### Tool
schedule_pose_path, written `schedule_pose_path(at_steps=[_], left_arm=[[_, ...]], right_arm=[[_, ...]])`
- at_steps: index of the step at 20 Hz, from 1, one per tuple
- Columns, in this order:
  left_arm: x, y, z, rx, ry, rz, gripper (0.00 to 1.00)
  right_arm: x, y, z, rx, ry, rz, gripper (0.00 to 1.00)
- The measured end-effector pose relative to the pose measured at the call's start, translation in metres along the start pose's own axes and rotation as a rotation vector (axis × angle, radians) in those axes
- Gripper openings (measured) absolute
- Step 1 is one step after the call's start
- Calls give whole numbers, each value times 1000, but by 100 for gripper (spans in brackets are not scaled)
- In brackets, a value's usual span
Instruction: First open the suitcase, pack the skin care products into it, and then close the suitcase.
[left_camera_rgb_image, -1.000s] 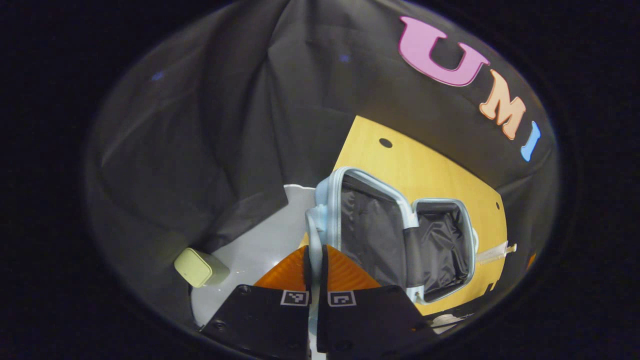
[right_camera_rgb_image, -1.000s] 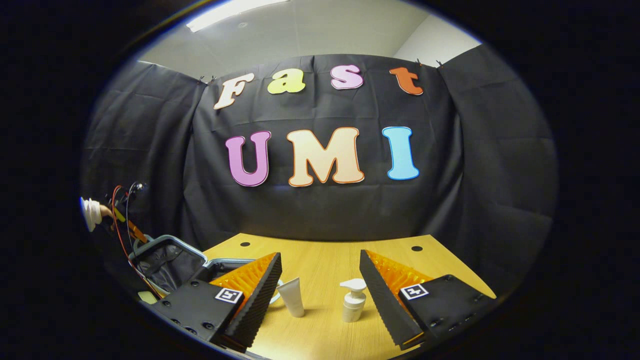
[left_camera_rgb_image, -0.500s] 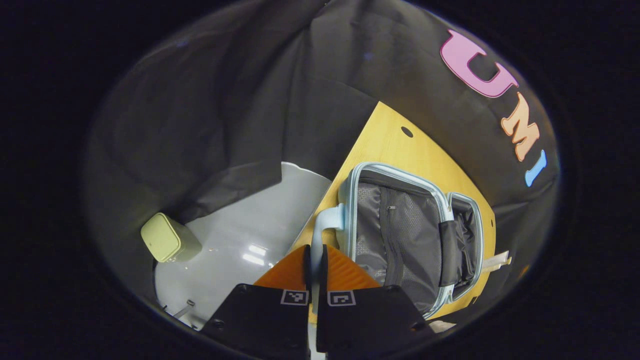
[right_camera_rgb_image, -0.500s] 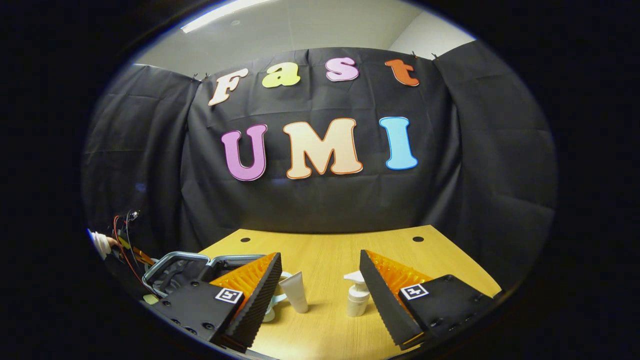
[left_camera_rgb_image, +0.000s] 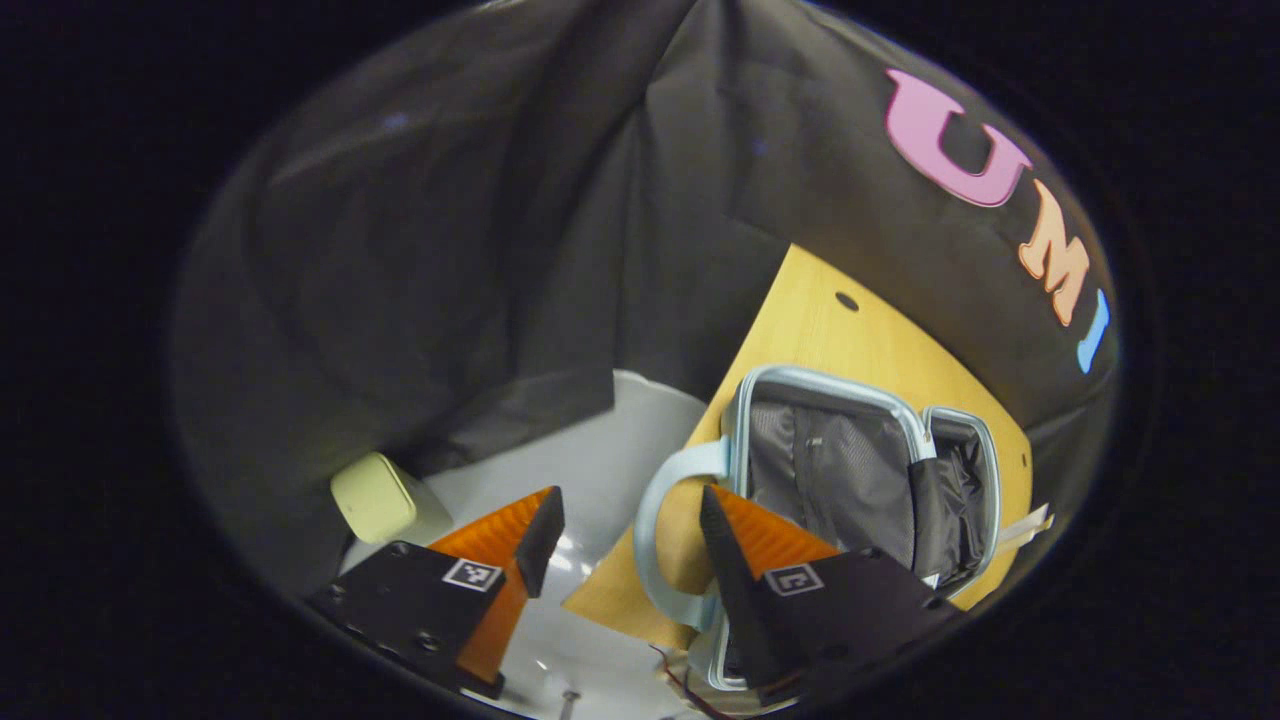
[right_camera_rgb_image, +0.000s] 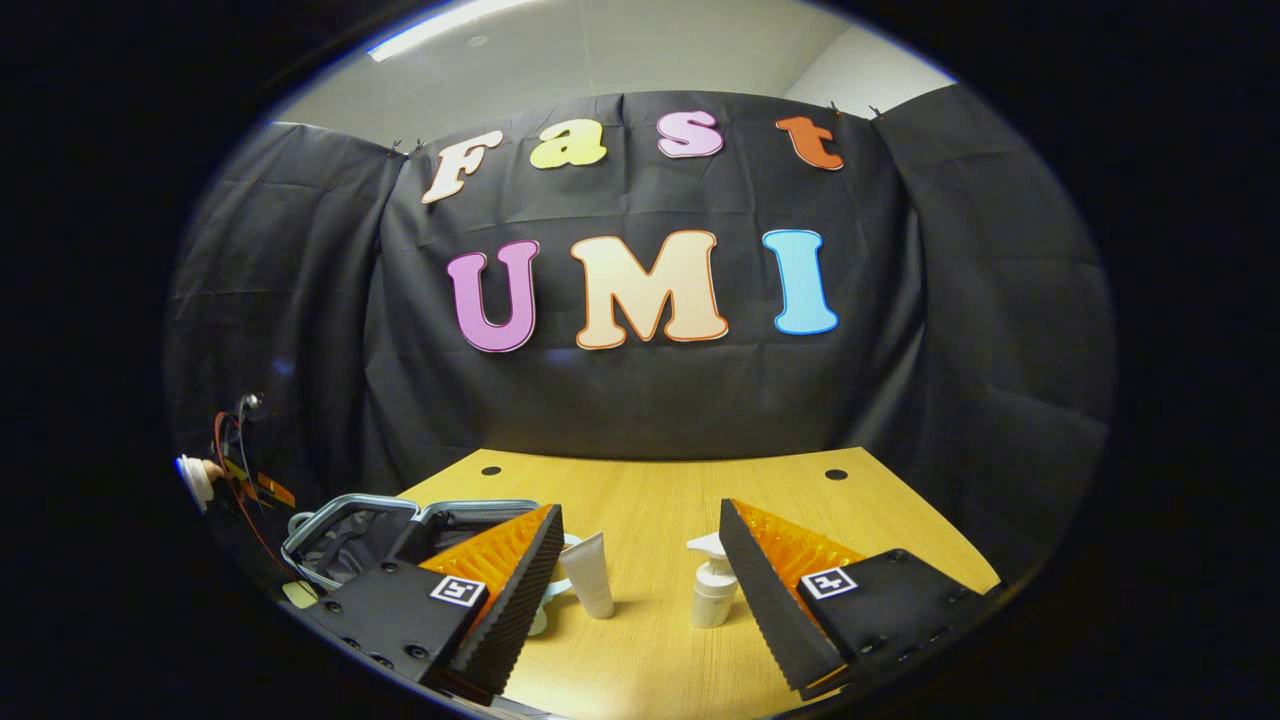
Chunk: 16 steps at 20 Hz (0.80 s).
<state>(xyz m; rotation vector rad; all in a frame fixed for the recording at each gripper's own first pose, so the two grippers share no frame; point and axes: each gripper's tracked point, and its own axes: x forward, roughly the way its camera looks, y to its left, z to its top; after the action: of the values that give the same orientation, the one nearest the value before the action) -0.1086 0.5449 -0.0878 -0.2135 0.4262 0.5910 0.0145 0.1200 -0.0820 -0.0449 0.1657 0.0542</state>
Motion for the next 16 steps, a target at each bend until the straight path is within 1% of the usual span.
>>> schedule_pose_path(at_steps=[1,2,3,4,5,6,8,10,11,14,16], left_arm=[[-20,-13,17,45,-70,-11,90],[-41,-28,31,91,-133,-26,92],[-64,-47,41,136,-189,-46,96],[-84,-69,52,176,-249,-70,96],[-103,-94,60,209,-304,-101,94],[-123,-122,63,241,-348,-138,96],[-152,-184,61,296,-413,-221,96],[-172,-247,43,326,-440,-322,95],[-177,-284,31,335,-445,-390,95],[-192,-384,-10,313,-424,-586,95],[-191,-438,-41,295,-390,-687,95]], right_arm=[[0,-3,0,1,-1,-4,98],[-1,-6,-2,3,1,-6,98],[-1,-9,-3,7,4,-7,98],[0,-13,-5,11,6,-8,98],[0,-16,-6,16,9,-6,98],[0,-19,-8,18,13,-6,98],[1,-25,-13,18,21,1,98],[0,-30,-17,13,34,11,98],[0,-32,-20,14,44,19,98],[-1,-38,-30,14,66,41,98],[0,-43,-42,4,87,52,98]])
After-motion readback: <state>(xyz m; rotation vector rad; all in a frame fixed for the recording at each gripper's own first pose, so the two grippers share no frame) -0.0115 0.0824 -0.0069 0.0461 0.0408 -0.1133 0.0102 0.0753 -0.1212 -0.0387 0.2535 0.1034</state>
